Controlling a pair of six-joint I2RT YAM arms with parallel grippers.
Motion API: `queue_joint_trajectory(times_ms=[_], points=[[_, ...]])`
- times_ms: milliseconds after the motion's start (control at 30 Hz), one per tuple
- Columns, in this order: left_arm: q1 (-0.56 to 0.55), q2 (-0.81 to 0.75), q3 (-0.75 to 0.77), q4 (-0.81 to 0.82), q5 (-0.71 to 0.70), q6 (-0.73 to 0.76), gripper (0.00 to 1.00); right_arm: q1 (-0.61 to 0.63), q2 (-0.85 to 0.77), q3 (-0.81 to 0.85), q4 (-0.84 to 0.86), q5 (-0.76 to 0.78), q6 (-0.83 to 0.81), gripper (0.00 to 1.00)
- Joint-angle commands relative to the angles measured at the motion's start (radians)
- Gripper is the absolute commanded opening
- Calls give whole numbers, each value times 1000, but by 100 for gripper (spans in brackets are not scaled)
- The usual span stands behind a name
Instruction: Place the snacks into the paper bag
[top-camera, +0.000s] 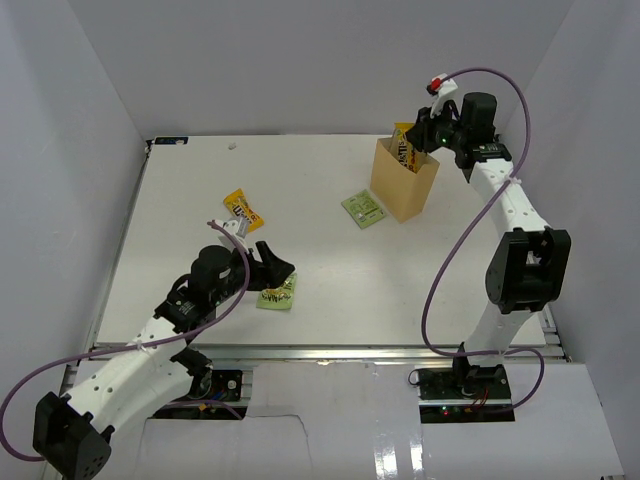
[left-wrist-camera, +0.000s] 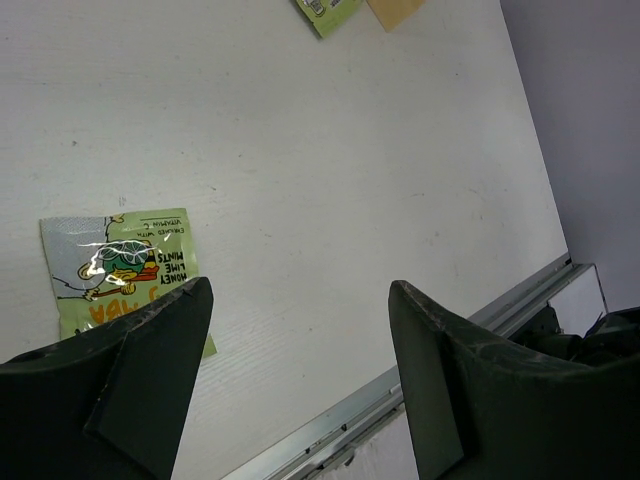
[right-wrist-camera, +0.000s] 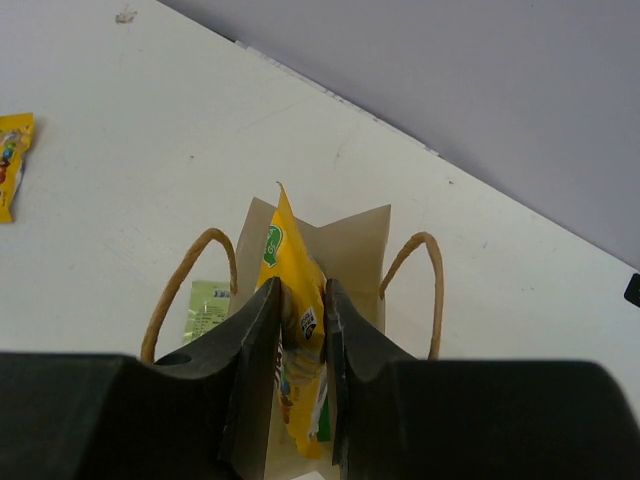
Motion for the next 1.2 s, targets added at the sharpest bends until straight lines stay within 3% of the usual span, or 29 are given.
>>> queue_joint_trajectory(times_ms=[0, 233, 400, 500, 700, 867, 1000, 1167], points=[[-2, 3, 14, -11, -22, -11, 82, 3, -55, -12, 76, 29, -32, 25], [-2, 13, 44, -67, -63, -22, 81, 3, -112, -12, 41, 11, -40, 40], [-2, 32, 41, -123, -80, -46, 82, -9, -179, -50, 30, -57, -54, 57], [-2, 75, 69, -183, -137, -43, 81, -29, -218, -59, -10, -115, -106, 66], [9, 232, 159, -294, -258, -17, 82, -67, -317, -101, -120, -163, -219, 74], [118, 401, 294, -240, -194, 9, 81, -98, -412, -170, -251, -248, -316, 77], [289, 553, 365, -157, -27, 6, 82, -103, -504, -286, -358, -313, -400, 77], [394, 719, 506, -143, 10, 5, 81, -106, -600, -311, -522, -412, -567, 77]])
